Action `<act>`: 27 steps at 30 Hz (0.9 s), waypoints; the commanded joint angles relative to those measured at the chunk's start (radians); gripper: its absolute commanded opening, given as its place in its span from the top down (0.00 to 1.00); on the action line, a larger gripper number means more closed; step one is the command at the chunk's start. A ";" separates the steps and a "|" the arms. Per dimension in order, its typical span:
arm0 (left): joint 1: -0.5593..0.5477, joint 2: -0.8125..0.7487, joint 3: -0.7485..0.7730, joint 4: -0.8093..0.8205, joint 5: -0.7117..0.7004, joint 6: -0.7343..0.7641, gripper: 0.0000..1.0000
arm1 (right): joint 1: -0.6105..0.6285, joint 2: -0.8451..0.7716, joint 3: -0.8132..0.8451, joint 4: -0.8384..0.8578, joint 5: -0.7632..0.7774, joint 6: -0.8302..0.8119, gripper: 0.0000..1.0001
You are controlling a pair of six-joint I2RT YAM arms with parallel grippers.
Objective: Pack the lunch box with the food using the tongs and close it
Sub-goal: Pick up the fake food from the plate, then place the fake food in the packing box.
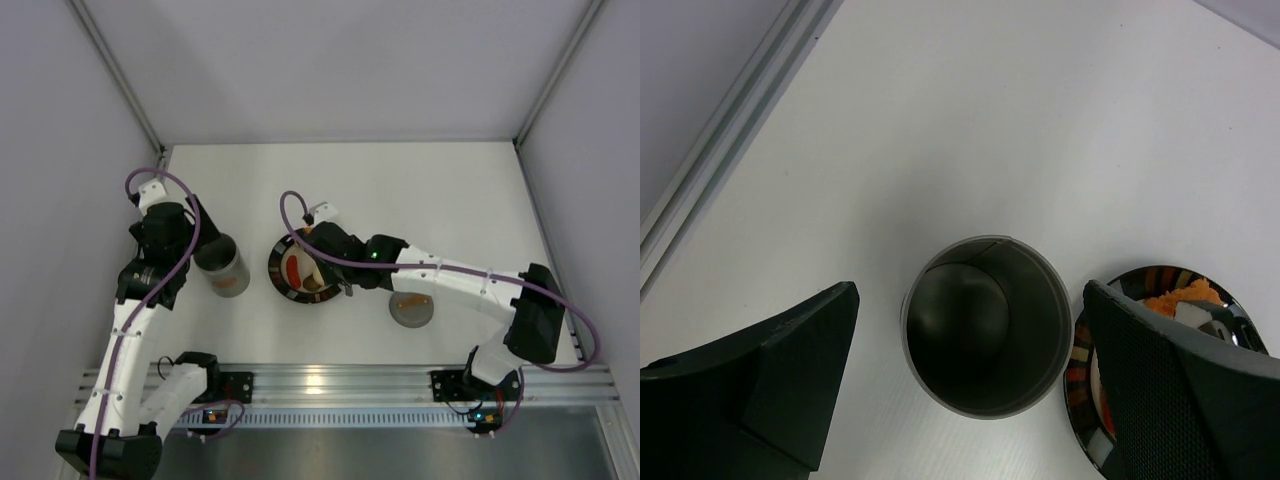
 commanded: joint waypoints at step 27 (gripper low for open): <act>0.024 0.236 0.181 -0.026 -0.039 -0.105 0.01 | 0.054 0.020 0.403 0.073 -0.353 -0.132 0.87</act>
